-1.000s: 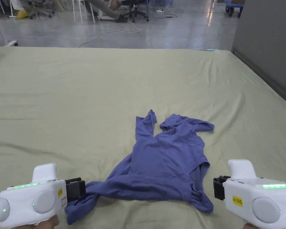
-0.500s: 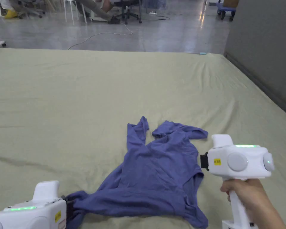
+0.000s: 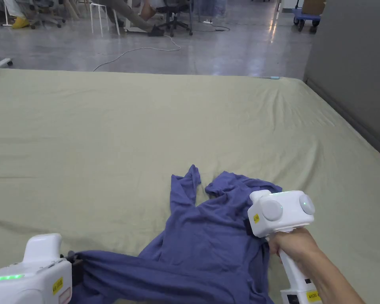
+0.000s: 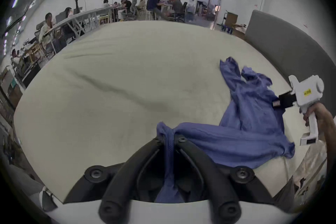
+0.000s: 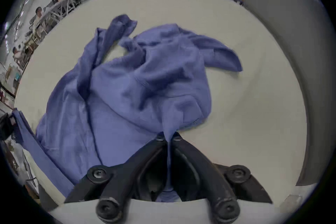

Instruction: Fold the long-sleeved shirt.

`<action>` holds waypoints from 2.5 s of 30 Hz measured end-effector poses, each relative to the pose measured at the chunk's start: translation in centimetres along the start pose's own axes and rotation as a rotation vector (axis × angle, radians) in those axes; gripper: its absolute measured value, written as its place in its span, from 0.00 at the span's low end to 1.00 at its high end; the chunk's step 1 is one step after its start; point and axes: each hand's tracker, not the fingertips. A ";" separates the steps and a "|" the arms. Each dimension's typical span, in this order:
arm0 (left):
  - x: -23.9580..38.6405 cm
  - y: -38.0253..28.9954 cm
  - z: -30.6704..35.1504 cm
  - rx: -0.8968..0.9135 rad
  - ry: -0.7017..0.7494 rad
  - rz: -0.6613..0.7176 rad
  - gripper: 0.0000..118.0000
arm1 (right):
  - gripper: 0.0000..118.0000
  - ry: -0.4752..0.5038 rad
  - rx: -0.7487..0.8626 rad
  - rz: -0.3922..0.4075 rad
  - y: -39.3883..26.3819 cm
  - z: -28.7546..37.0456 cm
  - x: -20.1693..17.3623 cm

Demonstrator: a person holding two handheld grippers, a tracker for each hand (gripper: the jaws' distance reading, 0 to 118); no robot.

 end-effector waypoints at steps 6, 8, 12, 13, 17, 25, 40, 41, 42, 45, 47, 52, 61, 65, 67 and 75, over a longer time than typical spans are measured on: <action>0.6 7.7 3.6 0.223 -0.046 -0.056 0.03 | 0.00 0.079 0.166 -0.049 1.8 7.6 3.7; 0.8 11.0 5.3 0.266 -0.041 -0.068 0.03 | 0.00 0.082 0.253 -0.060 3.5 12.3 4.8; 1.0 18.2 9.1 0.425 -0.102 -0.057 0.03 | 0.00 0.059 0.483 -0.042 8.6 22.0 6.4; 1.1 20.1 10.0 0.459 -0.100 -0.065 0.03 | 0.00 0.027 0.526 -0.025 10.0 24.3 6.4; 1.1 28.6 12.4 0.593 -0.097 -0.055 0.03 | 0.00 -0.077 0.655 -0.037 17.0 31.9 8.6; 0.8 39.9 12.8 0.648 -0.210 0.189 0.03 | 0.00 -0.087 0.762 -0.156 25.2 37.7 11.6; 0.8 31.8 3.5 0.481 -0.147 0.026 0.03 | 0.00 -0.006 0.555 -0.213 19.0 21.9 10.5; 0.6 29.7 1.7 0.434 -0.132 0.015 0.03 | 0.00 0.002 0.507 -0.228 17.6 19.2 10.1; 0.3 27.5 -0.1 0.390 -0.137 0.011 0.03 | 0.00 0.007 0.450 -0.220 16.0 16.6 9.6; -0.5 22.0 -4.2 0.266 -0.127 0.013 0.03 | 0.00 0.003 0.300 -0.199 12.3 9.2 8.8; -1.1 19.3 -6.0 0.193 -0.127 0.032 0.03 | 0.00 -0.003 0.229 -0.189 10.0 5.6 8.1; -2.0 16.2 -5.9 0.172 -0.140 0.038 0.04 | 0.00 0.020 0.190 -0.228 6.8 3.0 7.9; -1.6 6.5 1.8 0.228 -0.107 -0.022 0.03 | 0.00 0.030 0.235 -0.216 -3.5 9.3 5.7; -2.1 0.8 3.5 0.134 -0.062 0.056 0.04 | 0.00 0.025 0.177 -0.220 -9.7 9.8 5.4; -2.4 -1.4 3.6 0.125 -0.030 0.062 0.04 | 0.00 0.001 0.126 -0.214 -11.4 8.7 5.5; -4.6 -2.5 4.0 0.065 -0.065 0.179 0.97 | 0.94 -0.012 0.111 -0.215 -11.8 8.4 4.0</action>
